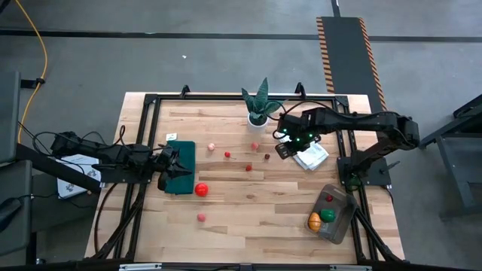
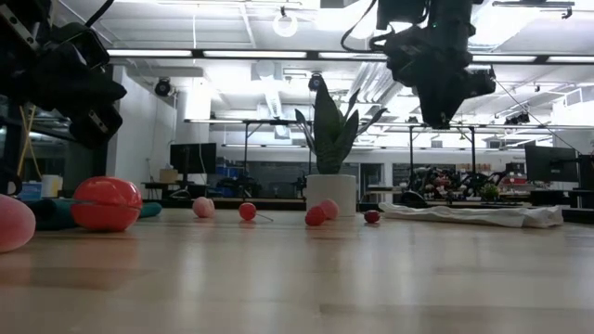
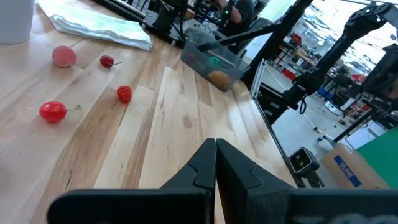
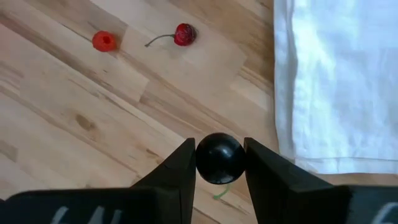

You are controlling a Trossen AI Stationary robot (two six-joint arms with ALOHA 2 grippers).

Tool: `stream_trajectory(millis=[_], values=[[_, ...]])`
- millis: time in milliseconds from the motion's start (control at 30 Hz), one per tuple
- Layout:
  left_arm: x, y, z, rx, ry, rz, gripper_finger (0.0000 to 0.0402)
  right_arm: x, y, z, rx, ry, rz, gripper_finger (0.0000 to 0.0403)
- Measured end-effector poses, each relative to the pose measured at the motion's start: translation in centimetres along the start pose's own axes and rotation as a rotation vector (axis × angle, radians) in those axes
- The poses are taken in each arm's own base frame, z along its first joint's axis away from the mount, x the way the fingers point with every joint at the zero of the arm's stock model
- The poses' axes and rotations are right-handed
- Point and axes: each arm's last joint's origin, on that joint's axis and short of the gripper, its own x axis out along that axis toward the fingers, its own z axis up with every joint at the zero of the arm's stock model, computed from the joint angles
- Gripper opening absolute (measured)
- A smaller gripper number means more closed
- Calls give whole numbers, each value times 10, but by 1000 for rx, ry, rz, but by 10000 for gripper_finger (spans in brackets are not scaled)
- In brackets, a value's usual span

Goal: Pick and placing Produce into tupperware
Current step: Put the black cherry into the black bin

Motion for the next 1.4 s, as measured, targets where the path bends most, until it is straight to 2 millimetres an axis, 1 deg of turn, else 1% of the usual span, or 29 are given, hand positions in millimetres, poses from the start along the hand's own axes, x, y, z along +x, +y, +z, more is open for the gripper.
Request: stream_trajectory(millis=[200,500,900,1400], values=[[0,0,0,0,0,0,1,-2,-2,-3,30,10,-10,99],[0,0,0,-1,2,-4,1,-1,6,-15,56,41,-18,99],[0,0,0,-2,2,-5,1,2,22,-44,87,73,-40,99],[0,-1,-1,-4,21,-32,1,4,41,-88,132,90,-64,99]])
